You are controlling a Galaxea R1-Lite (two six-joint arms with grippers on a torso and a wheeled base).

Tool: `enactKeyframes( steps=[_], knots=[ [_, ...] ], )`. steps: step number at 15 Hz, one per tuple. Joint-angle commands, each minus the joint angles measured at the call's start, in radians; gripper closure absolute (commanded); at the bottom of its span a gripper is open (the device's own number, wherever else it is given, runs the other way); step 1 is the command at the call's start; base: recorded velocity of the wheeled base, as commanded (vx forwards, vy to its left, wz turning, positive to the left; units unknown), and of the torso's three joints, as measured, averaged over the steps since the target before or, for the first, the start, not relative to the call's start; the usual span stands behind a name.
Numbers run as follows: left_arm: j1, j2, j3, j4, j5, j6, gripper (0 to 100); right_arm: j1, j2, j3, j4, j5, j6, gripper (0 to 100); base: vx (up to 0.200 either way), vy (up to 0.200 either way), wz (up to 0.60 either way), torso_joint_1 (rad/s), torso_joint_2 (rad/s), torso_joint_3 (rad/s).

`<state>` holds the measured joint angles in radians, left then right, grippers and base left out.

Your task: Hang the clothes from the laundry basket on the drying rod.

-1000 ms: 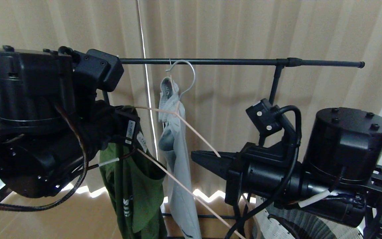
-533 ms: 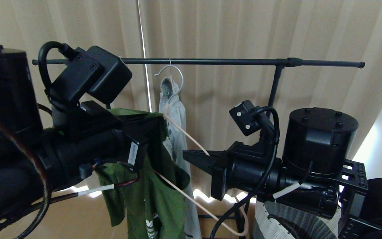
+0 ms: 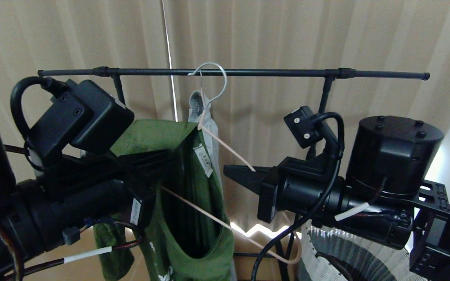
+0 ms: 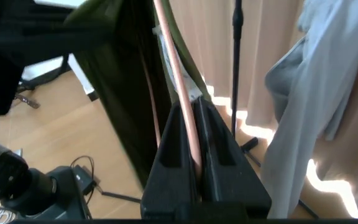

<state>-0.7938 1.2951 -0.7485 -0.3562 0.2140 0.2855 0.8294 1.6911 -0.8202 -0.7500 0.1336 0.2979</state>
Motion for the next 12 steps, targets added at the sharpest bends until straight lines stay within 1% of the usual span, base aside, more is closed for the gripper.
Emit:
enactKeyframes(
  steps=[1, 2, 3, 4, 5, 6, 8, 9, 10, 11, 12],
  knots=[
    [-0.001, -0.011, 0.026, -0.023, 0.001, 0.003, 0, -0.013, -0.041, 0.004, 0.001, 0.0, -0.002, 100, 0.0, 0.0, 0.0, 0.0, 0.0, 0.0],
    [-0.002, -0.023, 0.044, -0.032, 0.001, 0.011, 0, -0.027, -0.057, 0.01, 0.003, 0.0, -0.005, 100, 0.0, 0.0, 0.0, 0.0, 0.0, 0.0],
    [-0.001, -0.037, 0.066, -0.032, 0.001, 0.034, 0, -0.035, -0.064, 0.01, 0.004, 0.0, -0.005, 100, 0.0, 0.0, 0.0, 0.0, 0.0, 0.0],
    [-0.001, -0.057, 0.092, -0.035, -0.001, 0.058, 0, -0.073, -0.087, 0.015, 0.012, 0.0, -0.026, 100, 0.0, 0.0, 0.0, 0.0, 0.0, 0.0],
    [0.001, -0.077, 0.117, -0.047, -0.001, 0.083, 0, -0.105, -0.105, 0.021, 0.026, 0.001, -0.066, 100, 0.0, 0.0, 0.0, 0.0, 0.0, 0.0],
    [0.005, -0.085, 0.127, -0.061, 0.001, 0.107, 0, -0.13, -0.128, 0.024, 0.051, 0.001, -0.098, 100, 0.0, 0.0, 0.0, 0.0, 0.0, 0.0],
    [0.025, -0.086, 0.127, -0.086, 0.001, 0.135, 0, -0.142, -0.171, 0.024, 0.107, 0.003, -0.106, 100, 0.0, 0.0, 0.0, 0.0, 0.0, 0.0],
    [0.053, -0.08, 0.13, -0.144, -0.007, 0.15, 0, -0.142, -0.217, 0.027, 0.187, 0.003, -0.108, 100, 0.0, 0.0, 0.0, 0.0, 0.0, 0.0],
    [0.058, -0.071, 0.13, -0.191, -0.041, 0.155, 0, -0.142, -0.245, 0.046, 0.222, 0.003, -0.109, 100, 0.0, 0.0, 0.0, 0.0, 0.0, 0.0],
    [0.07, -0.062, 0.123, -0.205, -0.071, 0.173, 0, -0.142, -0.272, 0.072, 0.232, 0.008, -0.114, 100, 0.0, 0.0, 0.0, 0.0, 0.0, 0.0],
    [0.094, -0.046, 0.11, -0.207, -0.097, 0.218, 0, -0.142, -0.292, 0.096, 0.238, 0.011, -0.121, 100, 0.0, 0.0, 0.0, 0.0, 0.0, 0.0]
  ],
)
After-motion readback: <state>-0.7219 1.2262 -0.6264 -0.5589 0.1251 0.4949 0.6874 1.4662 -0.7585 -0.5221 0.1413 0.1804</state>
